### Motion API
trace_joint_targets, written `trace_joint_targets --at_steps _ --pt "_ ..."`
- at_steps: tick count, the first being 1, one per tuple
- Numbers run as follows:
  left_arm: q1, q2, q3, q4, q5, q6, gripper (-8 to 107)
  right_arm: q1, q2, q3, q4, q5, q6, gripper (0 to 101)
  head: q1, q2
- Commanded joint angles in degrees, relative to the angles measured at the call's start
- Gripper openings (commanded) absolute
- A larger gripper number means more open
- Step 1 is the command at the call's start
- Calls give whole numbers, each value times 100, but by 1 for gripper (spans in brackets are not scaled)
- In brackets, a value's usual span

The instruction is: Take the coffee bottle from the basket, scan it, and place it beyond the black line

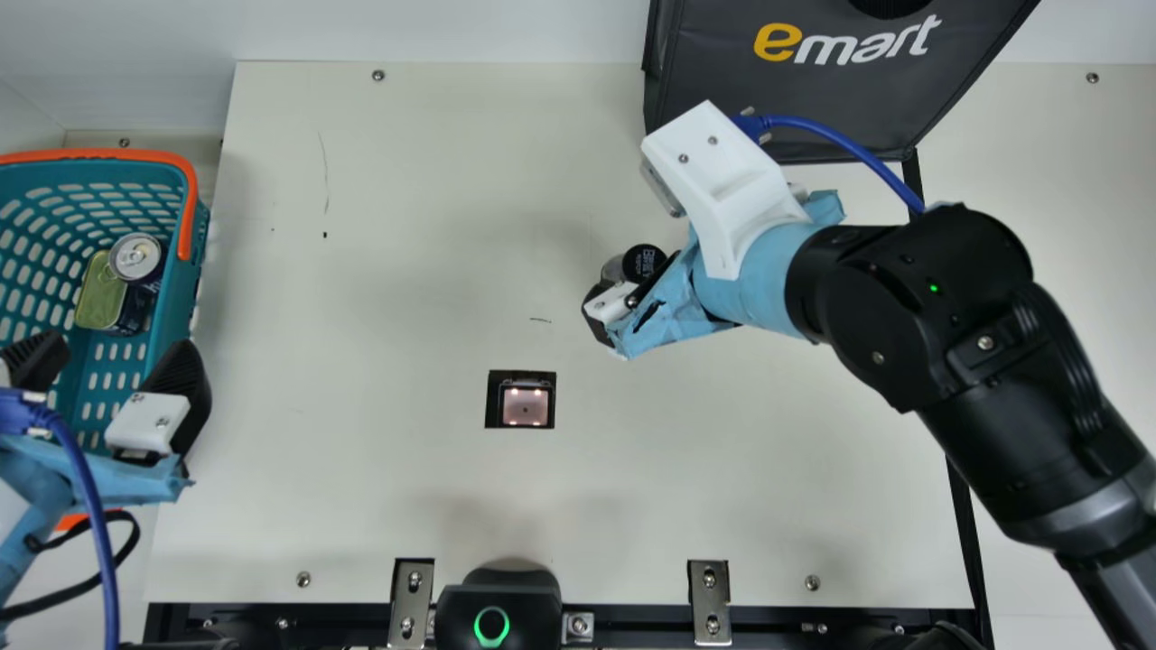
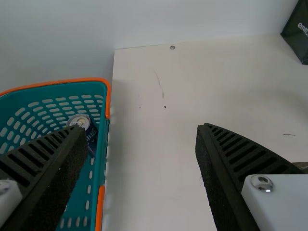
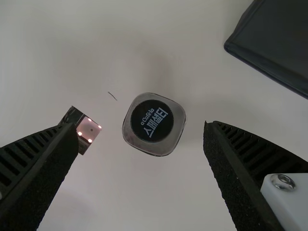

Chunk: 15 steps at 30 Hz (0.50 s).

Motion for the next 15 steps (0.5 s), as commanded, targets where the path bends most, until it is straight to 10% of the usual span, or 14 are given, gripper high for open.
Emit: trace_joint_targets --at_steps 1,15 --pt "0 0 0 0 0 0 90 8 28 34 -20 -9 6 91 -157 9" --pt "0 0 0 0 0 0 90 38 292 197 -57 -190 -69 91 -157 9"
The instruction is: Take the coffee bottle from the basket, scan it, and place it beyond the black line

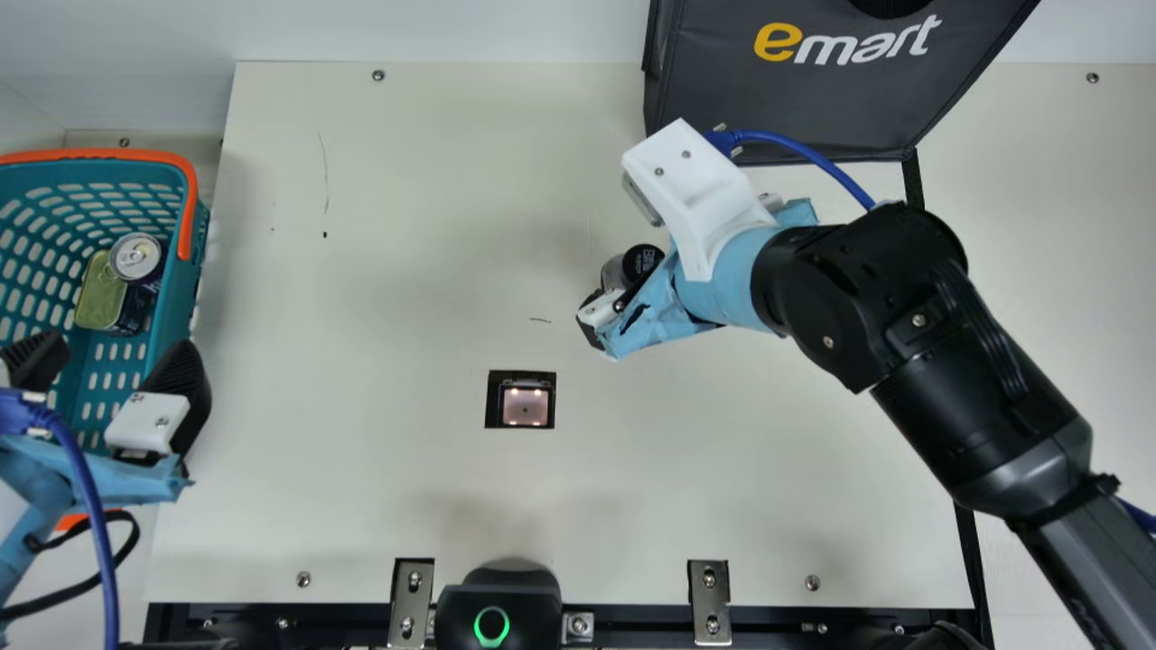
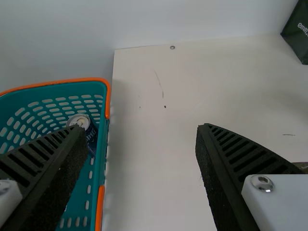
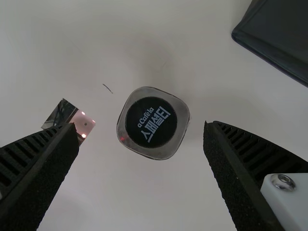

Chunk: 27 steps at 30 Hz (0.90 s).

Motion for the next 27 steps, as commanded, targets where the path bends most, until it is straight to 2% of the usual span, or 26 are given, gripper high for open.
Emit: trace_joint_targets --at_steps 1,11,24,25,27 --pt "0 0 0 0 0 0 90 3 29 12 -8 -17 -14 91 -157 0" --pt "0 0 0 0 0 0 90 21 202 34 -8 -104 -52 91 -157 0" --pt "0 0 0 0 0 0 90 70 345 76 -22 -218 -62 4 -157 0" --pt "0 0 0 0 0 0 90 75 350 78 -25 -223 -61 0 -157 0" --pt "0 0 0 0 0 0 90 82 361 81 -30 -234 -60 0 -157 0"
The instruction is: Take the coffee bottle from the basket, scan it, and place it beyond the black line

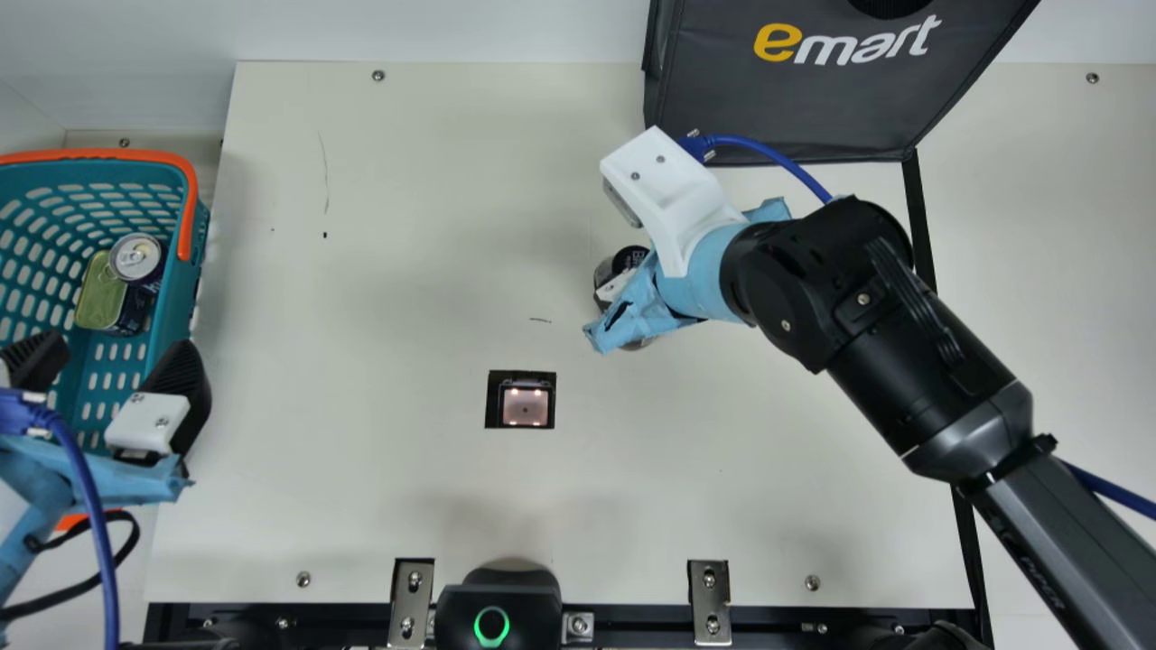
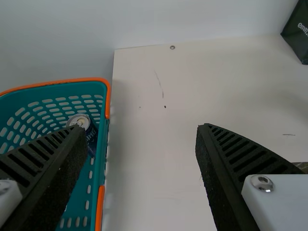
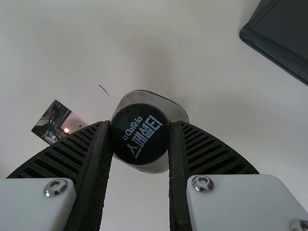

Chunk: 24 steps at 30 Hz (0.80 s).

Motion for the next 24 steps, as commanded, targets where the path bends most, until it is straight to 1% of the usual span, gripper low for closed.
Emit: trace_joint_targets --at_steps 1,14,24 --pt "0 0 0 0 0 0 90 14 21 4 3 24 -3 0 -157 0" --pt "0 0 0 0 0 0 90 57 -18 -92 -43 56 35 0 -157 0" --pt "0 0 0 0 0 0 90 67 -82 -284 -75 127 112 0 -157 -1335"
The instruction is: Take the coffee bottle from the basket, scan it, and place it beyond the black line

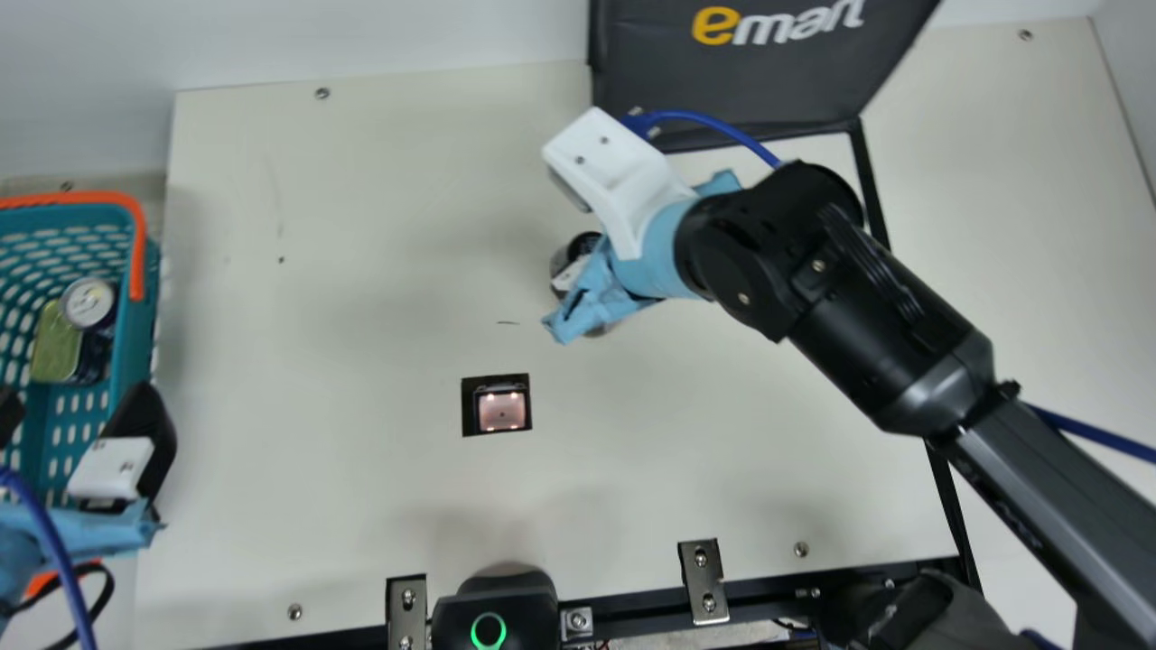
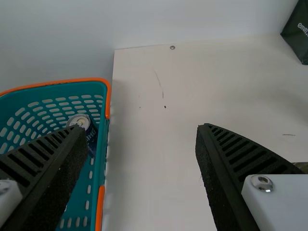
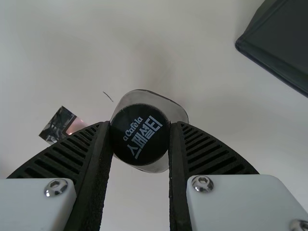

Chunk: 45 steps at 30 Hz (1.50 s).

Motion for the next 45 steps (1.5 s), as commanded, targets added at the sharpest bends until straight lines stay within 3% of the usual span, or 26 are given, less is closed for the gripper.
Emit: trace_joint_targets --at_steps 1,5,26,45 --pt "0 0 0 0 0 0 90 6 -17 -23 -17 -9 14 0 -157 -529" --pt "0 0 0 0 0 0 90 8 -56 -69 -34 15 44 0 -157 -1059" --pt "0 0 0 0 0 0 90 -58 -255 -105 -137 57 267 0 -157 -1059" --pt "0 0 0 0 0 0 90 -1225 -605 73 -7 115 136 0 -157 -1059"
